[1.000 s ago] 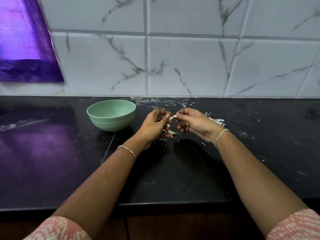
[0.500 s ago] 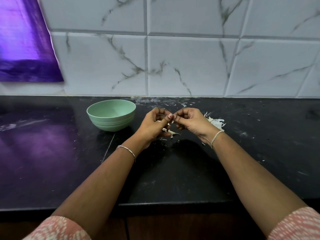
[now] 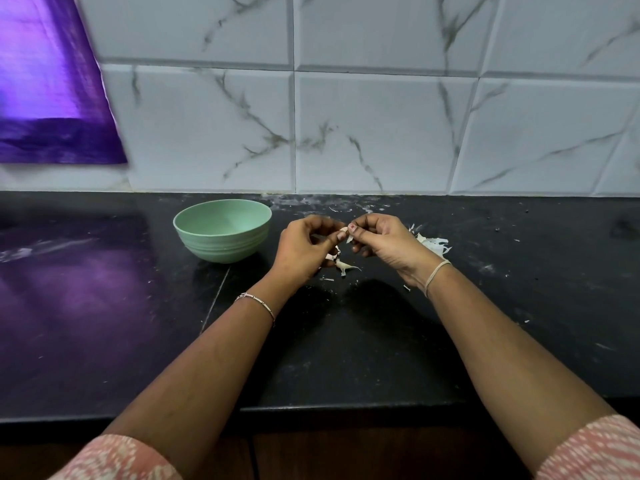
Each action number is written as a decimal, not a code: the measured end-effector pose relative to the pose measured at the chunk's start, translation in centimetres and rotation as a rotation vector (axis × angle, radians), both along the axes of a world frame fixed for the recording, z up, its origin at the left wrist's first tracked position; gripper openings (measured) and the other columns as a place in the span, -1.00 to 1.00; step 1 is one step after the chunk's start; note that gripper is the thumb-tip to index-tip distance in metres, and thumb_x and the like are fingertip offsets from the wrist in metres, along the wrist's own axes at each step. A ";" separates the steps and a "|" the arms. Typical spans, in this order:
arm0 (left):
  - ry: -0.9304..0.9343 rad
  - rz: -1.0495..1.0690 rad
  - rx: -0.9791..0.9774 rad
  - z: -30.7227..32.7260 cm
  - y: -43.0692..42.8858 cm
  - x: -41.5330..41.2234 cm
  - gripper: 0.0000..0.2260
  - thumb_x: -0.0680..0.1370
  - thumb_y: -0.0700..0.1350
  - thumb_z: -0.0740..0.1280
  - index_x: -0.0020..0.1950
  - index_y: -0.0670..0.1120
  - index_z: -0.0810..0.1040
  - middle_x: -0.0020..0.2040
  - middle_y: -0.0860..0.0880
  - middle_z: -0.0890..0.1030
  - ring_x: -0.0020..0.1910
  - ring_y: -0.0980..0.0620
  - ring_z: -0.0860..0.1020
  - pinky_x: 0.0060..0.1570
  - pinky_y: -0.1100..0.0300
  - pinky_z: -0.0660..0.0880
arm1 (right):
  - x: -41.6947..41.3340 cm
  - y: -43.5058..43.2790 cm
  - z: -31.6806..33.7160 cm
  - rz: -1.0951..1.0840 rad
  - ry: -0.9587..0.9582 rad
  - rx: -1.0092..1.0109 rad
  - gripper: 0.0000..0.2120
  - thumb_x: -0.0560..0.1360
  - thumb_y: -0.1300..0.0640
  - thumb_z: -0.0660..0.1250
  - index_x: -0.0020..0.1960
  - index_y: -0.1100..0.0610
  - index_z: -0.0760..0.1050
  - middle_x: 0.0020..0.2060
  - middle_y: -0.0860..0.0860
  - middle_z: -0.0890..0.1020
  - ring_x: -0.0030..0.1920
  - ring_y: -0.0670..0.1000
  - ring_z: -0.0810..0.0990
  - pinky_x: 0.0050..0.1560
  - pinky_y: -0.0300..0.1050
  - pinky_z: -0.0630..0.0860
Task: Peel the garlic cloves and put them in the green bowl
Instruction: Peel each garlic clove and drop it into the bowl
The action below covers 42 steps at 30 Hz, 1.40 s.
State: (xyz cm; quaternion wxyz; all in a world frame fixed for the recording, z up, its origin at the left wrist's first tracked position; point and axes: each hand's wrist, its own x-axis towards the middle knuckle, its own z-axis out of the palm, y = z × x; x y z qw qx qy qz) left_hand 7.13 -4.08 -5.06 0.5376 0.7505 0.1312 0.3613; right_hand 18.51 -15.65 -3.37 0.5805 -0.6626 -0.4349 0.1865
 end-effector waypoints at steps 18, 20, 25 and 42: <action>0.158 0.178 0.522 -1.1 0.4 -0.2 -0.91 0.53 0.01 0.39 0.00 0.07 0.66 -0.10 0.14 0.64 -0.17 0.15 0.57 -0.09 0.11 0.55 | 5.8 -4.3 0.7 -0.611 -0.467 -0.290 -0.78 0.50 0.24 0.34 -0.11 -0.05 0.67 -0.24 -0.08 0.65 -0.13 -0.03 0.61 -0.03 -0.14 0.53; 0.170 0.182 0.557 -1.1 0.4 -0.2 -0.89 0.53 0.02 0.38 0.02 0.07 0.65 -0.08 0.12 0.64 -0.15 0.12 0.57 -0.06 0.04 0.56 | 5.9 -4.4 0.6 -0.653 -0.474 -0.306 -0.79 0.50 0.24 0.32 -0.05 -0.01 0.68 -0.18 -0.04 0.67 -0.07 0.01 0.62 0.01 -0.12 0.54; 0.181 0.211 0.592 -0.9 0.6 -0.2 -0.92 0.53 -0.01 0.38 -0.01 0.09 0.65 -0.13 0.14 0.59 -0.19 0.15 0.56 -0.08 0.05 0.55 | 6.2 -4.3 0.1 -0.741 -0.485 -0.290 -0.81 0.37 0.19 0.50 -0.32 0.00 0.54 -0.24 -0.03 0.67 -0.12 0.03 0.64 -0.06 -0.11 0.55; 0.158 0.652 0.481 4.3 3.3 -5.1 -0.88 0.50 0.09 0.38 -0.01 0.14 0.65 -0.10 0.18 0.61 -0.07 0.10 0.54 -0.16 0.15 0.43 | 3.0 -1.8 -1.2 -0.382 -0.755 -0.303 -0.87 0.57 0.15 0.25 0.08 0.02 0.51 -0.03 -0.04 0.64 -0.01 0.02 0.60 0.04 0.01 0.53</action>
